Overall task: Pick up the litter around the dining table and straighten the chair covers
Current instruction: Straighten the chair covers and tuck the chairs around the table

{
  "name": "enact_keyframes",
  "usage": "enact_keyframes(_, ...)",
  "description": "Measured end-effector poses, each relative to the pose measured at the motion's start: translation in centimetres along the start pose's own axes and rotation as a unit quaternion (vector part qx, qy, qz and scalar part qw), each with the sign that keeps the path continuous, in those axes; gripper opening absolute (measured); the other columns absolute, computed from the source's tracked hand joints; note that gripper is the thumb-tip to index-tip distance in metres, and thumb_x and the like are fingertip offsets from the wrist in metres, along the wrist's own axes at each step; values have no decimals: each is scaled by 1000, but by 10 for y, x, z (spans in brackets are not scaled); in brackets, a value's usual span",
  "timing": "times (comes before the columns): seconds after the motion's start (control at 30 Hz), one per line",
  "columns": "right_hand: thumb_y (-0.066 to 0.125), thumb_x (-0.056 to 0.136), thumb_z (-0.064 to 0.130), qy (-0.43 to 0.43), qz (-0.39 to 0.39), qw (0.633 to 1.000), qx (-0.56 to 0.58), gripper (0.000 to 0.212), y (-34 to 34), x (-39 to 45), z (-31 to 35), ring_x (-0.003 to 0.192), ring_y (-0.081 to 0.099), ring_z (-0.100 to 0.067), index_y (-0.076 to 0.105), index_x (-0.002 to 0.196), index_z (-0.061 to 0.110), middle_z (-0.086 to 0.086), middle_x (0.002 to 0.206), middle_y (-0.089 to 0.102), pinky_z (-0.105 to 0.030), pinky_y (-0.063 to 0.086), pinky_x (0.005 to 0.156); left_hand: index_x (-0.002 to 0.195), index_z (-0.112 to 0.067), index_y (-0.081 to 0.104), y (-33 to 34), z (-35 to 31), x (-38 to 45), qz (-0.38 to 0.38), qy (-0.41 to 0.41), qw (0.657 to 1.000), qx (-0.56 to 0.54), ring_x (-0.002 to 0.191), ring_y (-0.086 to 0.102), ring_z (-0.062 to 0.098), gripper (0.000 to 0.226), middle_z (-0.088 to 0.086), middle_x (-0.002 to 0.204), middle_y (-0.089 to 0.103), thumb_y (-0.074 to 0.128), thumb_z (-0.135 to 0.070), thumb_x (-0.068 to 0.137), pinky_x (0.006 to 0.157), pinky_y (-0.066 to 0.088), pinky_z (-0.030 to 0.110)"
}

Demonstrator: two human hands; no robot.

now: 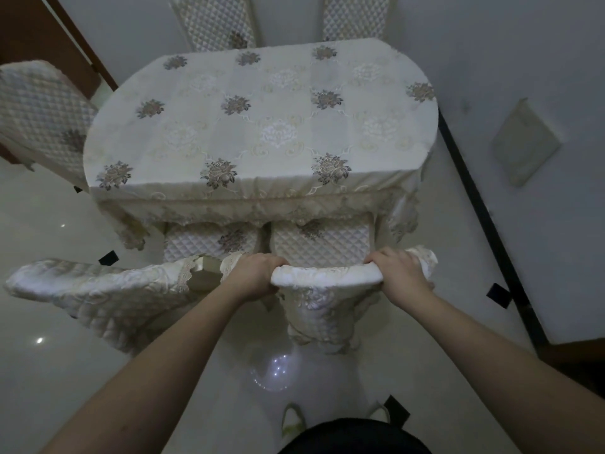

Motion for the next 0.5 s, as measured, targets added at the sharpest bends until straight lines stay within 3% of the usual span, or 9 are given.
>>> enact_keyframes(0.2, 60, 80, 14, 15, 9, 1000, 4, 43, -3, -4, 2, 111, 51, -25, 58, 116, 37, 3, 121, 56, -34, 32, 92, 108, -31, 62, -2, 0, -3, 2, -1, 1000, -16, 99, 60, 23, 37, -3, 105, 64, 67, -32, 71, 78, 46, 37)
enact_keyframes(0.33, 60, 81, 14, 34, 46, 998, -8, 55, -3, -6, 2, 119, 45, -25, 49, 128, 38, 3, 131, 49, -34, 29, 97, 122, -36, 51, -1, 3, -11, -34, -30, 998, -32, 112, 51, 22, 57, -5, 119, 56, 68, -41, 68, 91, 40, 41)
enact_keyframes(0.43, 66, 78, 29, 46, 94, 994, -11, 68, -4, -10, 5, 129, 37, -23, 36, 139, 35, 3, 141, 41, -38, 22, 106, 128, -33, 47, -6, 0, -17, -51, -56, 997, -20, 121, 44, 24, 62, -3, 126, 50, 68, -42, 70, 97, 33, 43)
enact_keyframes(0.5, 70, 76, 37, 22, 86, 996, 22, 76, -11, -20, 22, 134, 32, -20, 33, 142, 32, 3, 145, 38, -38, 18, 110, 130, -32, 44, -6, -1, -22, -58, -75, 995, -12, 124, 40, 25, 65, -2, 129, 46, 69, -42, 70, 102, 29, 48)
Point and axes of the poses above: each hand's wrist, its own x-axis towards the middle knuckle, its own y-axis out of the palm, z = x × y, the point moved 8 cm from there along x, towards the middle knuckle
